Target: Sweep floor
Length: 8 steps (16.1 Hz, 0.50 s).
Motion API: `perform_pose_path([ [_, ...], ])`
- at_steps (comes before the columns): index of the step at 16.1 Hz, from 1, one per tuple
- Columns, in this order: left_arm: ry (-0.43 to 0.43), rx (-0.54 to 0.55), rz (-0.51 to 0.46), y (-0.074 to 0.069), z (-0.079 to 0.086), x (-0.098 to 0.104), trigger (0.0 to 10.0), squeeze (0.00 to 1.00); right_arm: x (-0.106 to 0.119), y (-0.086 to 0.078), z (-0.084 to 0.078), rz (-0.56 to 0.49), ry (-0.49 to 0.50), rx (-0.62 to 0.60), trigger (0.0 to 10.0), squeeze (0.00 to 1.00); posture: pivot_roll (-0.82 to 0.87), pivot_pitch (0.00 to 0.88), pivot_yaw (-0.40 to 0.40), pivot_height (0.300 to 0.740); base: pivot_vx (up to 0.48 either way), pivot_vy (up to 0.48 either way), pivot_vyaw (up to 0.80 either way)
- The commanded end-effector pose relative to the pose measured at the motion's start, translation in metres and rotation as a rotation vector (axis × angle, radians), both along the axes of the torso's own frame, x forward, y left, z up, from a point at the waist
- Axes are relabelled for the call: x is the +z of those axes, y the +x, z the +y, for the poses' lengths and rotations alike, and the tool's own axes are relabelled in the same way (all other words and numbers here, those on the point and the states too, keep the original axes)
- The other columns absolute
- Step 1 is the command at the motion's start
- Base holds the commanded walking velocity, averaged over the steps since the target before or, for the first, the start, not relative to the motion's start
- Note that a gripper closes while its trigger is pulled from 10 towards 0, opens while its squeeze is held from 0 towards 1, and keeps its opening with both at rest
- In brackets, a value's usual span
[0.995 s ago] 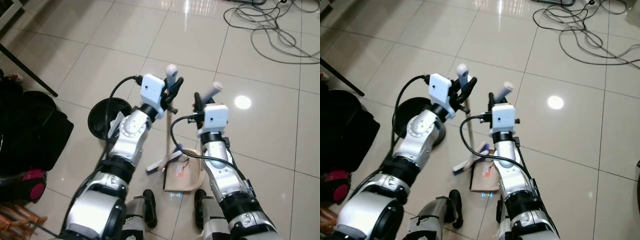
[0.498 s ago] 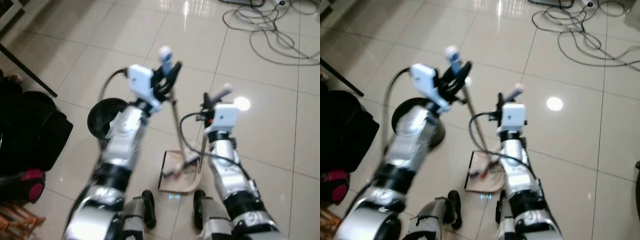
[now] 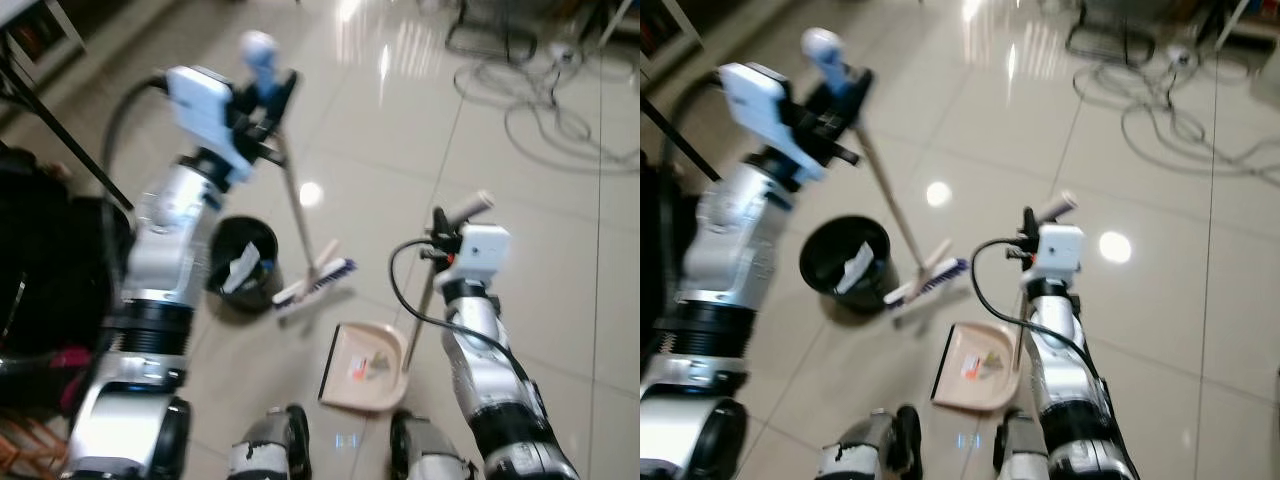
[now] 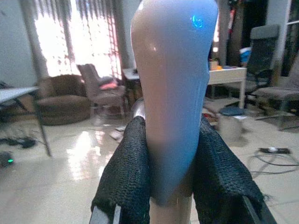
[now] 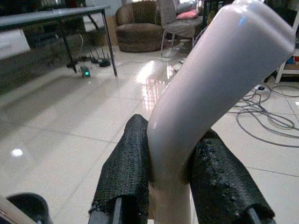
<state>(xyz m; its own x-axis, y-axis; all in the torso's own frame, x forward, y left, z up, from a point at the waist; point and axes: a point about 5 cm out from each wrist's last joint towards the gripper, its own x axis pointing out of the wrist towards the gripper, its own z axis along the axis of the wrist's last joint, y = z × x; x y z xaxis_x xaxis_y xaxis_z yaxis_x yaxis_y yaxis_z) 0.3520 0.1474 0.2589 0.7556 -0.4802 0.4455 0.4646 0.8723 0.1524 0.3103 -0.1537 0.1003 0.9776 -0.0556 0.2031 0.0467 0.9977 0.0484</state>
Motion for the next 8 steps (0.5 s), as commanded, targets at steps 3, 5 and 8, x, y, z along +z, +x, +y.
perform_pose_path([
  [3, 0.067, 0.041, 0.071, -0.010, 0.019, -0.020, 10.0, 0.00, 0.031, -0.003, -0.011, -0.094, 0.066, 0.012, 10.0, 0.00, 0.04, 0.021, 0.085, 0.740, 0.000, 0.000, 0.00],
  [5, 0.122, 0.070, 0.134, -0.019, 0.026, -0.041, 10.0, 0.00, 0.054, -0.006, -0.014, -0.118, 0.089, 0.069, 10.0, 0.00, 0.02, 0.003, 0.075, 0.740, 0.000, 0.000, 0.00],
  [8, 0.138, 0.163, 0.192, -0.034, 0.043, -0.058, 10.0, 0.00, 0.093, -0.013, -0.022, -0.132, 0.052, 0.131, 10.0, 0.00, 0.01, 0.000, 0.046, 0.740, 0.000, 0.000, 0.00],
])
